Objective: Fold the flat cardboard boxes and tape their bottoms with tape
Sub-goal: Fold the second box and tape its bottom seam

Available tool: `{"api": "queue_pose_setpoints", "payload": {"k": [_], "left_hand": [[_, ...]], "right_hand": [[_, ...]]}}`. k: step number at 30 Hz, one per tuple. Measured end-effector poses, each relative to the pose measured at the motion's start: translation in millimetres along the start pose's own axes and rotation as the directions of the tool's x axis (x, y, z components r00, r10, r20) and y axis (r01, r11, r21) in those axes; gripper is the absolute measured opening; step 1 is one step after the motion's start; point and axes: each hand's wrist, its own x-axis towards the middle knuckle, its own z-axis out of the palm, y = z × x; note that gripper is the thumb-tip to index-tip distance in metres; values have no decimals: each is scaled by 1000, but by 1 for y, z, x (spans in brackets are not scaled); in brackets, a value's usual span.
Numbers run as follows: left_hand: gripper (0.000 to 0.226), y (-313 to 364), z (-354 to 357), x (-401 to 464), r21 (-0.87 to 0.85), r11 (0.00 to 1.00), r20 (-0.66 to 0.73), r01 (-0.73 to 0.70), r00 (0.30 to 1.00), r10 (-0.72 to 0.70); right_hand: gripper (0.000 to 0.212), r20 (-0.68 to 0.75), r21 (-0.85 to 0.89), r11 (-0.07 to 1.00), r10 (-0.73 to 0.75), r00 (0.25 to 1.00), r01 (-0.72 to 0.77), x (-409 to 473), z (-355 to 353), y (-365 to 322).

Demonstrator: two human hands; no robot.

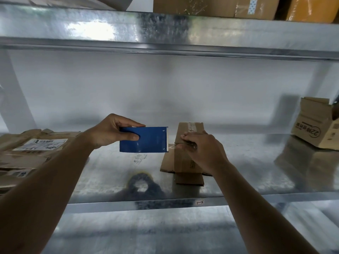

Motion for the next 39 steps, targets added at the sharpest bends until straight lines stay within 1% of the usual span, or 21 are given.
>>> {"api": "queue_pose_setpoints", "payload": {"k": [3,5,7,9,10,13,17,20,27,30,33,35,37,38,39], "left_hand": [[69,-3,1,1,5,1000,5,8,1000,-8],[67,-6,-1,-2,9,1000,14,17,1000,-17],[59,-7,-5,-6,17,1000,21,23,1000,-24],[47,-6,-8,-10,47,999,21,28,999,-29],[46,-6,-9,-10,56,998,20,31,999,-32],[46,-2,-8,-8,81,996,16,32,999,-33],[51,2,-9,-1,136,990,10,26,1000,-27],[48,0,-7,-1,145,989,5,15,1000,-16],[42,11,10,11,323,946,-9,-6,1000,9],[40,16,13,12,342,940,4,10,1000,-12],[41,16,11,11,317,948,30,37,998,-49],[43,13,10,9,292,954,56,68,995,-88],[60,8,10,5,260,961,83,97,989,-122],[68,4,9,4,239,965,87,108,987,-132],[71,0,8,2,205,974,92,102,988,-123]], "right_hand": [[49,-21,-14,1000,-3,1000,3,1,1,2],[48,0,-26,1000,-7,1000,7,3,2,3],[49,24,-42,999,-25,999,26,3,4,3],[47,19,-38,999,-30,999,30,5,4,3],[45,12,-27,999,-25,1000,25,4,3,3],[42,-2,3,1000,-14,1000,14,5,3,2],[45,-3,15,1000,-10,1000,10,3,6,7],[43,-16,12,1000,-11,1000,11,3,7,7],[34,3,-40,999,-27,1000,27,6,6,-1],[35,-3,-66,997,-29,1000,29,6,5,-5],[41,6,-81,997,0,1000,0,5,2,-8],[50,16,-67,998,16,1000,-15,4,0,-8],[57,14,-53,998,33,999,-32,5,-1,-8],[56,9,-58,998,35,999,-35,6,-1,-8],[55,5,-65,997,35,999,-35,7,0,-9]]}}
